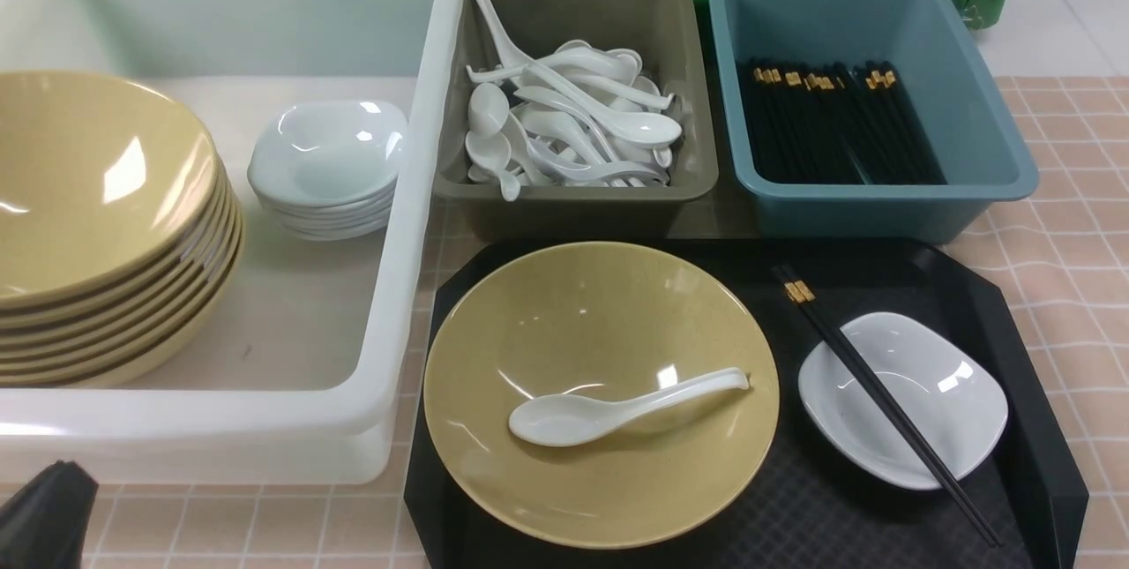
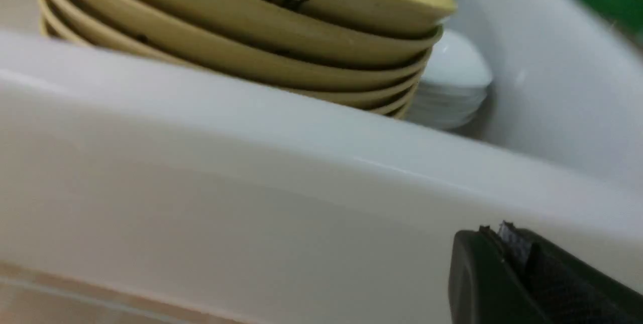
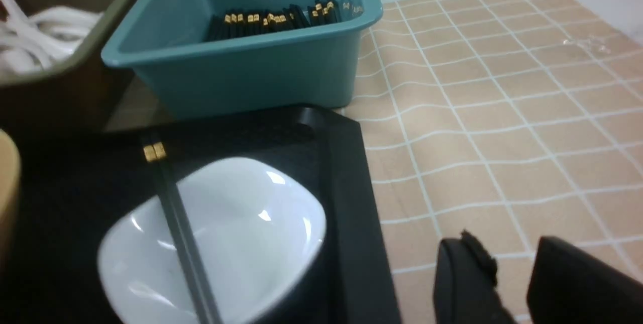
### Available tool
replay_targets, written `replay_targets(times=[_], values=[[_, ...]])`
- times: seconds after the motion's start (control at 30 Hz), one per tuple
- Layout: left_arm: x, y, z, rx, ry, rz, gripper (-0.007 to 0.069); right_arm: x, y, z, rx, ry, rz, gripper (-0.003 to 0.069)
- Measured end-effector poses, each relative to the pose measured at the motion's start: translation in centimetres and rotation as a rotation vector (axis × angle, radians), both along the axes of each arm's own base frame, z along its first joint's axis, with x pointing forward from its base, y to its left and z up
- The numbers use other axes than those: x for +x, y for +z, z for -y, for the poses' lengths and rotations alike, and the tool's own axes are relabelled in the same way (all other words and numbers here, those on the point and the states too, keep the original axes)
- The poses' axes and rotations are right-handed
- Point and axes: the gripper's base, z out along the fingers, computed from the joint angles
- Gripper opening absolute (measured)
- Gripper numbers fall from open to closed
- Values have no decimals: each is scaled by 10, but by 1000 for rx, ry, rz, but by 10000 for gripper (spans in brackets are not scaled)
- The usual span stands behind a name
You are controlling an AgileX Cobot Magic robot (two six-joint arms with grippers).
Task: On brown table put chopsticks spoon bowls plates into blue grey white boxes.
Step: 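Move the grippers toward the tableware on the black tray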
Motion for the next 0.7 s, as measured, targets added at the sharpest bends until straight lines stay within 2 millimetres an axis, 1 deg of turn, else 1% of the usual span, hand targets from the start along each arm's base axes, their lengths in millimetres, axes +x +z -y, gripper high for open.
replay_targets(times=[0.03, 0.07, 0.1, 0.13, 0.17, 0.2, 0.23, 0.27, 0.33, 0.4, 0.5, 0.53, 0.57, 0.63, 0.7], values=[[0, 2, 2, -229, 6, 13, 1, 0, 0, 0, 82, -15, 6, 236], [0, 3, 3, -290, 6, 15, 1, 0, 0, -1, 99, -18, 7, 236], [0, 5, 5, -543, 11, 22, 1, 0, 0, -2, 257, -42, 15, 236], [0, 7, 6, -700, 12, 26, 1, 0, 0, -4, 455, -71, 22, 236], [0, 7, 6, -700, 12, 26, 1, 0, 0, -4, 484, -76, 23, 236], [0, 9, 6, -842, 12, 32, 1, 0, 0, -6, 708, -111, 27, 236], [0, 9, 6, -844, 12, 31, 1, 0, 0, -6, 733, -115, 28, 236], [0, 10, 6, -884, 13, 37, 1, 0, 0, -7, 883, -142, 29, 236], [0, 10, 6, -896, 14, 40, 1, 0, 1, -8, 955, -155, 29, 236], [0, 10, 6, -898, 11, 38, 1, 0, 1, -8, 961, -156, 29, 236], [0, 11, 8, -846, -5, 32, 1, 0, 1, -8, 962, -155, 32, 236], [-1, 19, 9, -735, -39, 46, 1, 0, 1, -8, 951, -151, 32, 236], [-3, 27, 10, -683, -57, 66, 1, 0, 1, -8, 939, -144, 35, 236], [-9, 54, 12, -484, -105, 150, 1, 1, 4, -8, 834, -92, 58, 236], [-13, 74, 13, -341, -130, 201, 1, 1, 7, -9, 714, -34, 77, 236]])
